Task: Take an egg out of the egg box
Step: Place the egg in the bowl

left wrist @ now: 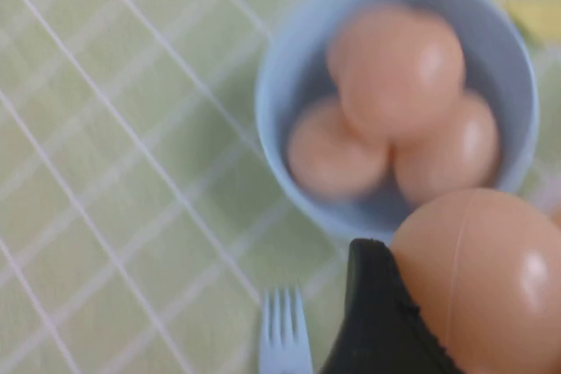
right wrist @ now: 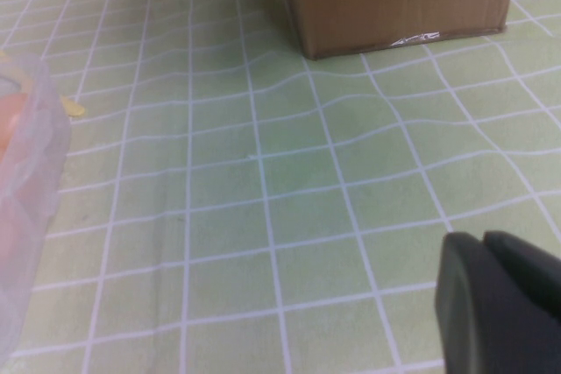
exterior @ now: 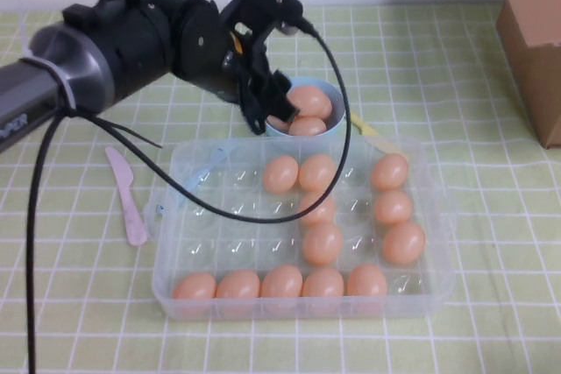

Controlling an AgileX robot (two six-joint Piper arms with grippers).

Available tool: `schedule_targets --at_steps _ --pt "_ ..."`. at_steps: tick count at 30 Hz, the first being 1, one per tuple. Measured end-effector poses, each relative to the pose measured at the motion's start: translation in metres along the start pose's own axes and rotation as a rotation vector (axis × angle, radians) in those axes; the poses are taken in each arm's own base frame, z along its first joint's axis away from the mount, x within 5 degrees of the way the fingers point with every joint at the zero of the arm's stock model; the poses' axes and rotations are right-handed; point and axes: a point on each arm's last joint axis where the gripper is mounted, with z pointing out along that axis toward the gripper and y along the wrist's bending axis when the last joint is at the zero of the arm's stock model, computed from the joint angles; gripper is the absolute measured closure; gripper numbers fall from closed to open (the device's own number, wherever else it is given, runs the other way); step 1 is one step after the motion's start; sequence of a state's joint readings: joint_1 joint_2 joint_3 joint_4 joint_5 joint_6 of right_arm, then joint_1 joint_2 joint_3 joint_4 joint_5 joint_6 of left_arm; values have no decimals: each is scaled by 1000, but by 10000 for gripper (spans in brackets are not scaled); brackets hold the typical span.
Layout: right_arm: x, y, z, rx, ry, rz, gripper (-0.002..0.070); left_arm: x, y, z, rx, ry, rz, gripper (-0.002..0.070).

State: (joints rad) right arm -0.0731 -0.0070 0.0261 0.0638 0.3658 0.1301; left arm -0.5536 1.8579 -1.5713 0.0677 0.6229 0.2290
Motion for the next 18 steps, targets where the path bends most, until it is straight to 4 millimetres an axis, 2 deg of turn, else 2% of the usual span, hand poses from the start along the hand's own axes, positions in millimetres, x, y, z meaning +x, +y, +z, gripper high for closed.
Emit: schedule_targets --at_steps 5,12,18 --pt "0 0 0 0 0 0 695 -8 0 28 -27 -153 -58 321" --pt "0 0 0 0 0 0 695 2 -6 67 -12 -170 -107 321" --pt "0 0 0 0 2 0 695 6 -6 81 -14 -193 -129 321"
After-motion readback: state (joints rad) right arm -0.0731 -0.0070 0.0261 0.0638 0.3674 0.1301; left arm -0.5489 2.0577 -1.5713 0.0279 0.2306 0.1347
